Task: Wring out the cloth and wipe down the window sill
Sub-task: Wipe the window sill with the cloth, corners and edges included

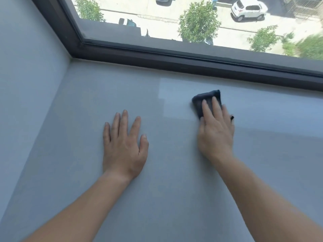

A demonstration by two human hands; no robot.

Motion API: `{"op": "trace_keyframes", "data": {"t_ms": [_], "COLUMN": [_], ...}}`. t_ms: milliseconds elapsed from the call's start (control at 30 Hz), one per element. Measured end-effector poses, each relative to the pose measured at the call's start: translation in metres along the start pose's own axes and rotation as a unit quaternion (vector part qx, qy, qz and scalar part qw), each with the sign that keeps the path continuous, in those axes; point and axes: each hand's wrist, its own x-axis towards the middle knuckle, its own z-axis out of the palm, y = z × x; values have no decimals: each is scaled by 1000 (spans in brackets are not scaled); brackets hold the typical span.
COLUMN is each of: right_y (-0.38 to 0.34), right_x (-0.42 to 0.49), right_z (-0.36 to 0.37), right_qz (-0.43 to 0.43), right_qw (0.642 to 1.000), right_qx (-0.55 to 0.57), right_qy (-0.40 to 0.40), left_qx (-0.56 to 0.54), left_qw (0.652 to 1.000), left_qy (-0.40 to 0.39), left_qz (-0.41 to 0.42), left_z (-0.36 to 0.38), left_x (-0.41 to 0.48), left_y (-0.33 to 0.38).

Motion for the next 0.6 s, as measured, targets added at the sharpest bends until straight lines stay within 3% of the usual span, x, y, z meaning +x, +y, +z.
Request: {"op": "trace_keyframes", "data": {"t_ms": [67, 200, 267, 367, 467, 500, 600], "right_y": [-12, -59, -46, -2, -3, -16, -48], "right_x": [-9, -53, -56, -37, -43, -53, -97], "right_z": [2, 23, 20, 5, 2, 6, 22], "right_qz": [66, -133, -177, -73, 34, 18, -142], "right_qw": [997, 991, 984, 997, 999, 1000, 990], "right_qx": [19, 12, 6, -4, 10, 7, 14], "right_qy": [22, -14, -30, -21, 3, 2, -20], "left_qx": [-6, -51, -88, -111, -59, -44, -5], "left_qw": [1000, 999, 996, 993, 997, 998, 999], "left_qy": [3, 16, 13, 6, 17, 19, -9], "left_qz": [-4, 2, 9, 35, 53, 51, 48], "left_z": [-1, -2, -3, -6, -8, -8, -2], "left_x": [-1, -2, -3, -6, -30, -43, -76], "left_y": [0, 1, -2, -7, -11, -11, -11]}}
